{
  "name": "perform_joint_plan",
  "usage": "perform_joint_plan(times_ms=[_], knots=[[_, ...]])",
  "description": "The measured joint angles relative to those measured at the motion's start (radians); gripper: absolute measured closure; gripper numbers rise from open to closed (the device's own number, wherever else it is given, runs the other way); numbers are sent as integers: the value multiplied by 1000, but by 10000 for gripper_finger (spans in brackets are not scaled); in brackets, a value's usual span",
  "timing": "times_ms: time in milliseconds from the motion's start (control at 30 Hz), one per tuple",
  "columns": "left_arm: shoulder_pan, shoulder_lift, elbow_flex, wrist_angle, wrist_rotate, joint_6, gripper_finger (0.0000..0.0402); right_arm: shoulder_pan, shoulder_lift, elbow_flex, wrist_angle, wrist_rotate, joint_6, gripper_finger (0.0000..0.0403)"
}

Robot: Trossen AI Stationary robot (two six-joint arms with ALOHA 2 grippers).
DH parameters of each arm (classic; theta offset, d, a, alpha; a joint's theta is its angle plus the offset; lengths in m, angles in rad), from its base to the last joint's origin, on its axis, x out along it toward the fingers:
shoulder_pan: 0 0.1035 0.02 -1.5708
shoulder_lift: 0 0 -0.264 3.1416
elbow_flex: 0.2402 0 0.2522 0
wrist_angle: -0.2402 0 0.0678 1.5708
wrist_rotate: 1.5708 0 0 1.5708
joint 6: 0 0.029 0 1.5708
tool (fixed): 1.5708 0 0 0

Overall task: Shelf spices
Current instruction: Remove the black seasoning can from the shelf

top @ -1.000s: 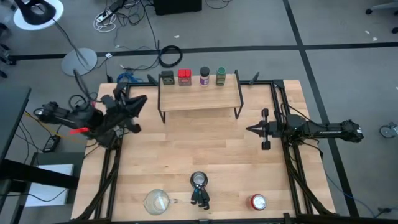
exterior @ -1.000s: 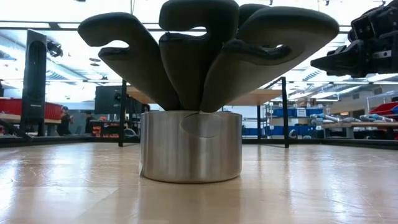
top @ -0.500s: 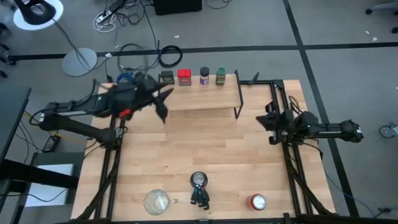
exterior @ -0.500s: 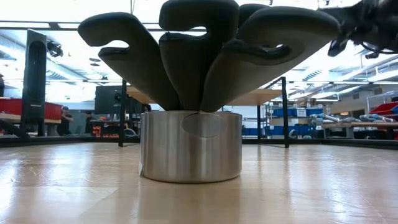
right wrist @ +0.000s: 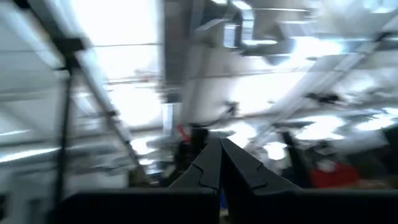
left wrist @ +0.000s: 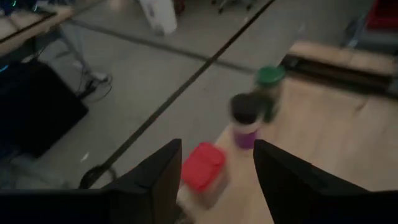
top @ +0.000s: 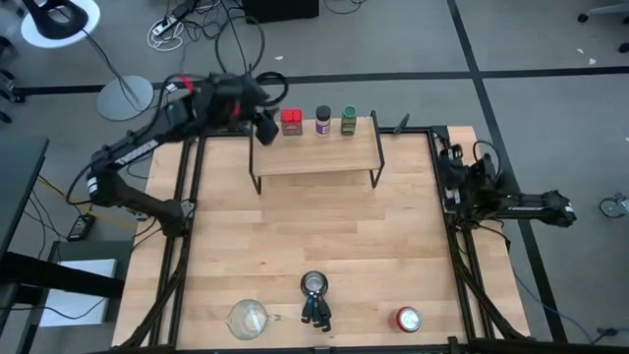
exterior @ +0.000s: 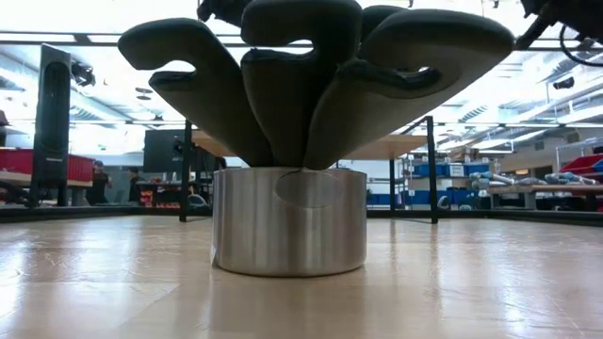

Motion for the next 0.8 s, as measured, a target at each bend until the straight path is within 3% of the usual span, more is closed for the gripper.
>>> perform_joint_plan(times_ms=[100,267,567,667,800], knots=[[74,58,81,-124,67,50,196,-20,45,50,-42,92,30,392],[143,142,144,-319,132,217,196,-57,148,148,-147,99,28,392],[137,162,145,-356,126,434,196,-98,315,265,-251,93,26,392],[135,162,145,-349,60,434,196,-126,360,296,-243,93,25,392],[122,162,145,-335,-142,382,197,-155,403,335,-259,72,28,392]])
